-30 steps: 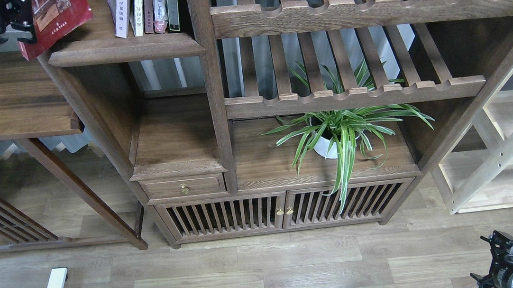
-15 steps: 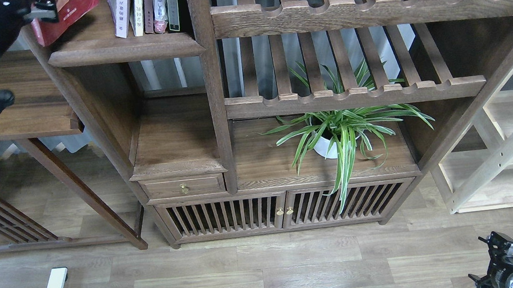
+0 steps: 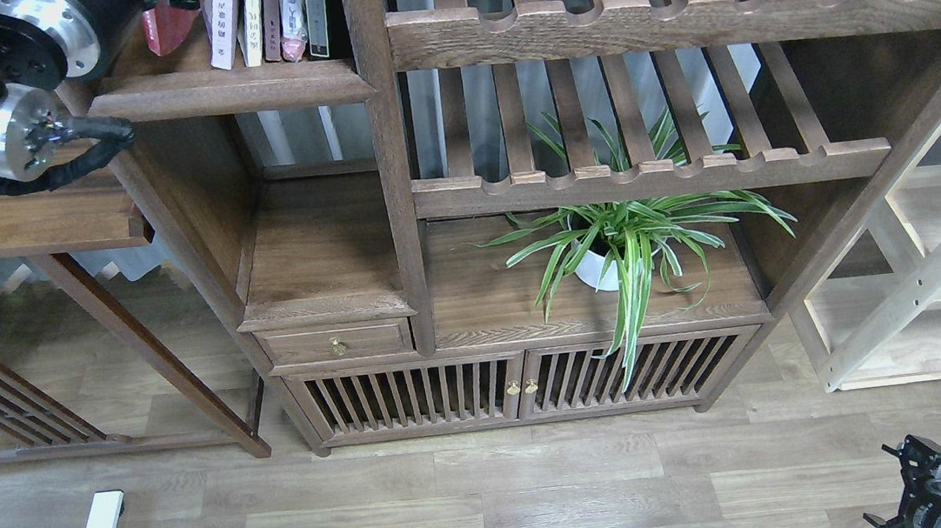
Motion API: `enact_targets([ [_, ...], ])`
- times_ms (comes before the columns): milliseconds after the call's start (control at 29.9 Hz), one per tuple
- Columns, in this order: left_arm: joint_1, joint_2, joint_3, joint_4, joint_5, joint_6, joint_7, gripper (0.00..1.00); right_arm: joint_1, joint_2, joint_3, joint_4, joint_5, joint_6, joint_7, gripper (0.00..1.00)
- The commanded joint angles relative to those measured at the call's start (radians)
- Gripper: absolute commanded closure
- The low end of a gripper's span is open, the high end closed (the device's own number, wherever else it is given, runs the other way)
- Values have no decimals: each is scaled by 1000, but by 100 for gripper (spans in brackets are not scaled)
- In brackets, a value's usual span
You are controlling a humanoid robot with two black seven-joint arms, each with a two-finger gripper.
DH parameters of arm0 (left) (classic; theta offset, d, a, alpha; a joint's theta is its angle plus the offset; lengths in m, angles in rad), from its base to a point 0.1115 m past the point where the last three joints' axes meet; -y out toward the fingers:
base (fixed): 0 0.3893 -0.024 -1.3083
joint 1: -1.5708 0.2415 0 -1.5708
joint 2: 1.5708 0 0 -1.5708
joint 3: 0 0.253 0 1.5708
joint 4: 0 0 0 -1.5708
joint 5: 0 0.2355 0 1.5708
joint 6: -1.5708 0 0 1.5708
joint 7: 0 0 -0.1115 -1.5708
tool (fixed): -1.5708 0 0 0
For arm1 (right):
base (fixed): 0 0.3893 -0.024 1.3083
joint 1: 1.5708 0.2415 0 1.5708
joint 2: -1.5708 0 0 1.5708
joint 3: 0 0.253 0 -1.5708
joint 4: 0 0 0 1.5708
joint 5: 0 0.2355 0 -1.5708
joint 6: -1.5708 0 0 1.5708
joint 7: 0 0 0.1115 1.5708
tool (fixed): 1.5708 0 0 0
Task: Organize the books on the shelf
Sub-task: 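Push the red book into the upper shelf beside the white books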
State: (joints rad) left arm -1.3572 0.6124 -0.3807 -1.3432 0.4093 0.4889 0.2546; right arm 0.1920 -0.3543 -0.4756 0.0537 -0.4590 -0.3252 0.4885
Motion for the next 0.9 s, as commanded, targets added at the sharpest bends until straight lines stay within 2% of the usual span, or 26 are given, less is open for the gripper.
enact_targets([
  [0,0,0,-1,18,-10,0,-3,100,0,-3,0,0,0,0,0,0],
  [401,1,-3,-3,94,-66,0,8,100,0,-2,-1,0,-1,0,0,0],
  [869,-39,-126,-20,243,-136,0,12,100,-13,-5,0,0,0,0,0,0],
])
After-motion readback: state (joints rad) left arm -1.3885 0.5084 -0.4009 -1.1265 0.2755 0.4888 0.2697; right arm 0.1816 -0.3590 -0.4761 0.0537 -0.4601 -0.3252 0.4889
